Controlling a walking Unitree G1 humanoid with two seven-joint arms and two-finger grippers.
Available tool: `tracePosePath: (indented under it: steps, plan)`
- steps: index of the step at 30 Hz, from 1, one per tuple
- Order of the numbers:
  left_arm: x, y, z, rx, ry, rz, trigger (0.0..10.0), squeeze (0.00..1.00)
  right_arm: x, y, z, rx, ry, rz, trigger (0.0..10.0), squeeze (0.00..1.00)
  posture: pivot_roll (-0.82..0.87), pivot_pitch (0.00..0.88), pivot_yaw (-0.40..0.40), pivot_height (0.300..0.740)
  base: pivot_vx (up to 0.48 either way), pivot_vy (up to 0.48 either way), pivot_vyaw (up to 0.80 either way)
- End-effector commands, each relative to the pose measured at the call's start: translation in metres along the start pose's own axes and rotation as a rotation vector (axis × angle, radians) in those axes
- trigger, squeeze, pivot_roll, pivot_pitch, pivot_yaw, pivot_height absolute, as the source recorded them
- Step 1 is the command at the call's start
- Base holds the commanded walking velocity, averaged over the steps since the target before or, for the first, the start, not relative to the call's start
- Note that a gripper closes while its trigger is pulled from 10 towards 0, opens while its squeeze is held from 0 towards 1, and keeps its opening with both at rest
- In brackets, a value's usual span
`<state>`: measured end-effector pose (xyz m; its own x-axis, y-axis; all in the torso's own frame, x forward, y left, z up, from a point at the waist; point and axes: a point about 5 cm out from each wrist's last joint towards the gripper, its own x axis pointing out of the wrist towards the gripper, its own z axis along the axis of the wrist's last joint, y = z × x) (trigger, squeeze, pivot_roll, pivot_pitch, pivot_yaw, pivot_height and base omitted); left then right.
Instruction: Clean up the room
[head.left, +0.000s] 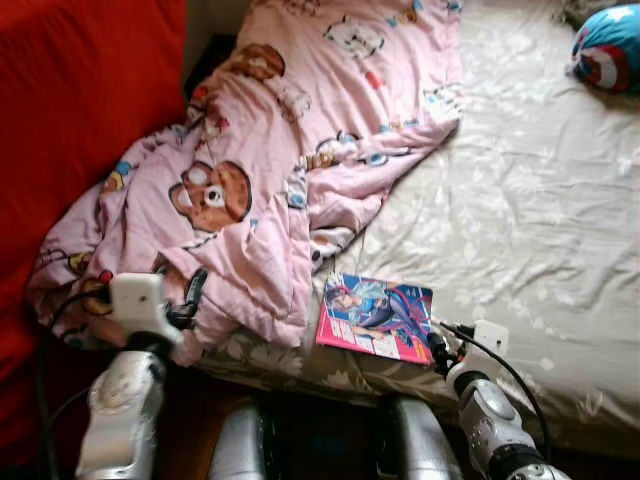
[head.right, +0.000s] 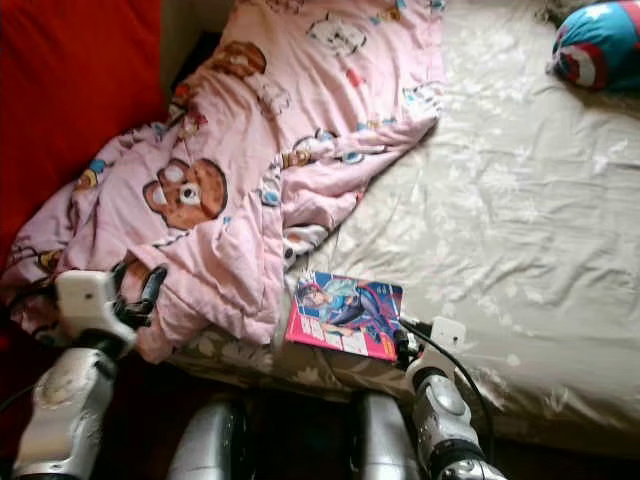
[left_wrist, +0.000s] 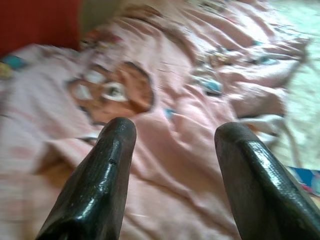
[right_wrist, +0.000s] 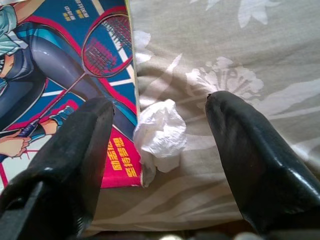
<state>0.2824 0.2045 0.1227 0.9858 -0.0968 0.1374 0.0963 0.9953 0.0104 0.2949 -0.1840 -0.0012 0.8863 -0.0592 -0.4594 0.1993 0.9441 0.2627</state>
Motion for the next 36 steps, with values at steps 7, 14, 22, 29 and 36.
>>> tracePosePath:
  steps: [7, 14, 22, 29, 36]
  plan:
    - [-0.021, -0.008, -0.015, -0.003, 0.073, 0.006, 10.0, 0.00, -0.004, -0.002, -0.015, 0.025, 0.041, -0.003, 10.0, 0.00, 0.07, 0.379, 0.004, 0.631, 0.000, 0.000, 0.00]
    - [-0.031, -0.012, -0.011, -0.005, 0.074, 0.006, 10.0, 0.00, -0.002, 0.004, -0.012, 0.035, 0.038, 0.010, 4.3, 0.00, 0.10, 0.408, 0.010, 0.631, 0.000, 0.000, 0.00]
    - [-0.034, -0.014, -0.007, 0.001, 0.074, 0.007, 10.0, 0.00, -0.001, 0.005, -0.007, 0.020, 0.019, 0.001, 10.0, 0.00, 0.10, 0.417, 0.009, 0.631, 0.000, 0.000, 0.00]
    - [-0.036, -0.015, -0.008, 0.004, 0.089, 0.001, 10.0, 0.00, -0.001, 0.000, -0.005, 0.025, 0.006, -0.023, 2.1, 0.00, 0.09, 0.413, 0.010, 0.631, 0.000, 0.000, 0.00]
    - [-0.037, -0.013, -0.006, -0.002, 0.094, 0.005, 10.0, 0.00, -0.002, -0.003, -0.007, 0.013, 0.011, -0.035, 0.0, 0.00, 0.10, 0.413, 0.016, 0.631, 0.000, 0.000, 0.00]
